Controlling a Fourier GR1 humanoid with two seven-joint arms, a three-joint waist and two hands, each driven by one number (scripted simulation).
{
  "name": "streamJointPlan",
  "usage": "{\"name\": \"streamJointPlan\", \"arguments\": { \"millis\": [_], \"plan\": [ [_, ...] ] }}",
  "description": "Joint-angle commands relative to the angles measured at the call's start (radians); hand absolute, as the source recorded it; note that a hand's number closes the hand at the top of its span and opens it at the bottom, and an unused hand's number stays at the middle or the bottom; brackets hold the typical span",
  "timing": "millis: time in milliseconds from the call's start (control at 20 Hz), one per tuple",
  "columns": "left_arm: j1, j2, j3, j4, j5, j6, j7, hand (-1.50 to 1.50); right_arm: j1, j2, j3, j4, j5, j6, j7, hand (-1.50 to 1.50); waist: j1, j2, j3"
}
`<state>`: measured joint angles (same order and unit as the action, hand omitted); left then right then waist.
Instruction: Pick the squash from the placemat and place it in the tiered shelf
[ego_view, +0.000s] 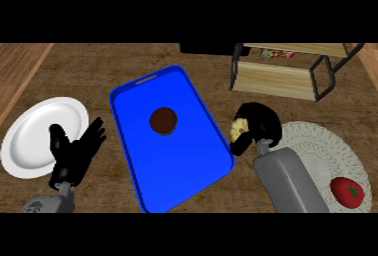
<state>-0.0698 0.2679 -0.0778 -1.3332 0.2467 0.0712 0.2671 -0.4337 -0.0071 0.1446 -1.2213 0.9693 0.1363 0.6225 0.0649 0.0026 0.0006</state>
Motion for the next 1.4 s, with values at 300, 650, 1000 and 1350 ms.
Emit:
{"name": "streamJointPlan", "arguments": {
  "millis": [300, 650, 1000, 1350],
  "plan": [
    [0.034, 0.019, 0.044, 0.052, -0.007, -0.015, -0.062, 0.0, -0.13, 0.007, 0.181, -0.392, -0.139, -0.035, 0.057, 1.5, -0.066, -0.009, -0.002],
    [0.031, 0.0, 0.057, 0.025, 0.003, -0.003, -0.026, 0.0, -0.308, -0.01, 0.018, -0.624, -0.108, 0.151, 0.289, 1.5, -0.068, -0.008, -0.001],
    [0.037, -0.021, 0.046, 0.026, -0.025, -0.007, -0.043, 0.0, -0.545, -0.108, -0.193, -0.546, -0.188, 0.244, 0.322, 1.5, -0.058, -0.004, -0.001],
    [-0.004, -0.029, 0.069, 0.052, -0.025, -0.008, -0.021, 0.0, -0.652, -0.251, -0.349, -0.312, -0.24, 0.203, 0.198, 1.5, -0.057, 0.0, -0.001]
  ]
}}
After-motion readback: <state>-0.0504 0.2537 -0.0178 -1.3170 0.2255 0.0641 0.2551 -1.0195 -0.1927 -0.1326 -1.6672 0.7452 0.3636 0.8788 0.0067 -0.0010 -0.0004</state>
